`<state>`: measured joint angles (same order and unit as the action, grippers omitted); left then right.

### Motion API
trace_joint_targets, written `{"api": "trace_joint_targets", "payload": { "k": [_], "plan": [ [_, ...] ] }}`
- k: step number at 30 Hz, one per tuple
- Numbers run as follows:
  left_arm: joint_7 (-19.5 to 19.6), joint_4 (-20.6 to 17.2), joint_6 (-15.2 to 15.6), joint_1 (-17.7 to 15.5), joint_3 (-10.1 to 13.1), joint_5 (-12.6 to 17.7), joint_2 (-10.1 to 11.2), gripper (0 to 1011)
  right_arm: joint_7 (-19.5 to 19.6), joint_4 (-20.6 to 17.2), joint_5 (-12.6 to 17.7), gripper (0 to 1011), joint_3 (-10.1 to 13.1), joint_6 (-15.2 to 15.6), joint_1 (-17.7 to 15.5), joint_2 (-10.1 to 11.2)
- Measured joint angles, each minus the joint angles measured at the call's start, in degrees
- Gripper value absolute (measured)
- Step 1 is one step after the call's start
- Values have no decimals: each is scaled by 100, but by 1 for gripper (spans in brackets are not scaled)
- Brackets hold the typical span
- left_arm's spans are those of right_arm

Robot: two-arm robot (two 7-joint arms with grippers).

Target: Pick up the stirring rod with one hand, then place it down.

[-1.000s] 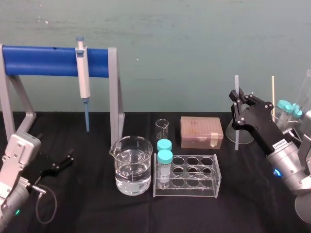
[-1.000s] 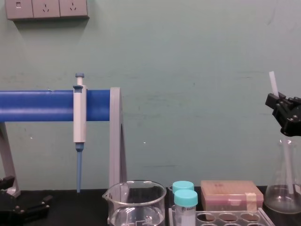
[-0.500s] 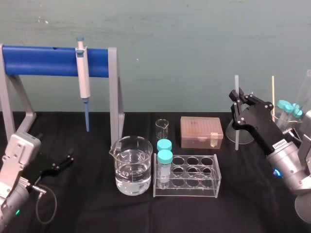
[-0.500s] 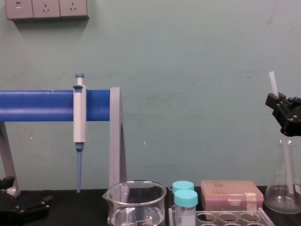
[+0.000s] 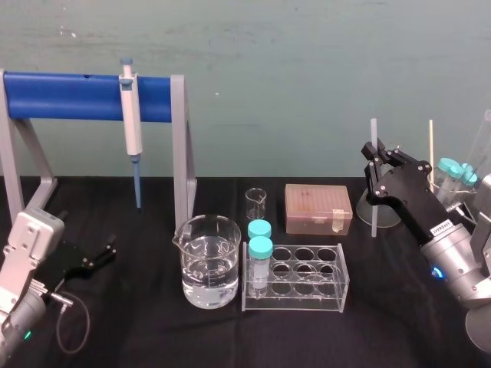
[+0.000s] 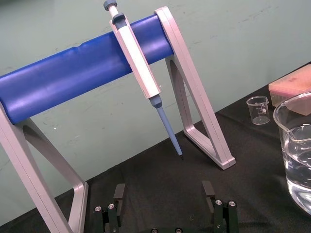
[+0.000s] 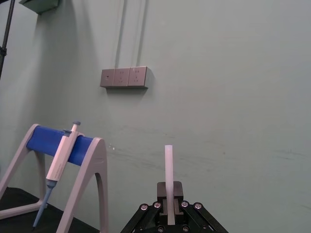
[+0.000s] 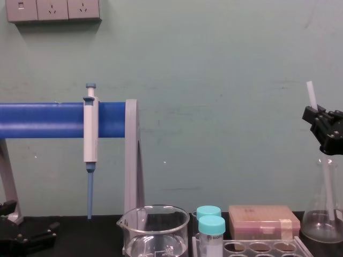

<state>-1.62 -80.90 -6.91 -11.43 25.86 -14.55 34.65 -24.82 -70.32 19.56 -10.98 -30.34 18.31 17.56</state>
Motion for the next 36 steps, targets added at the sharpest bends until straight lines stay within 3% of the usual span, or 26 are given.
{"api": "trace_joint_targets", "payload": {
  "k": [36],
  "plan": [
    [0,0,0,0,0,0,0,1000,0,1,0,67,0,0,0,0]
  ]
}}
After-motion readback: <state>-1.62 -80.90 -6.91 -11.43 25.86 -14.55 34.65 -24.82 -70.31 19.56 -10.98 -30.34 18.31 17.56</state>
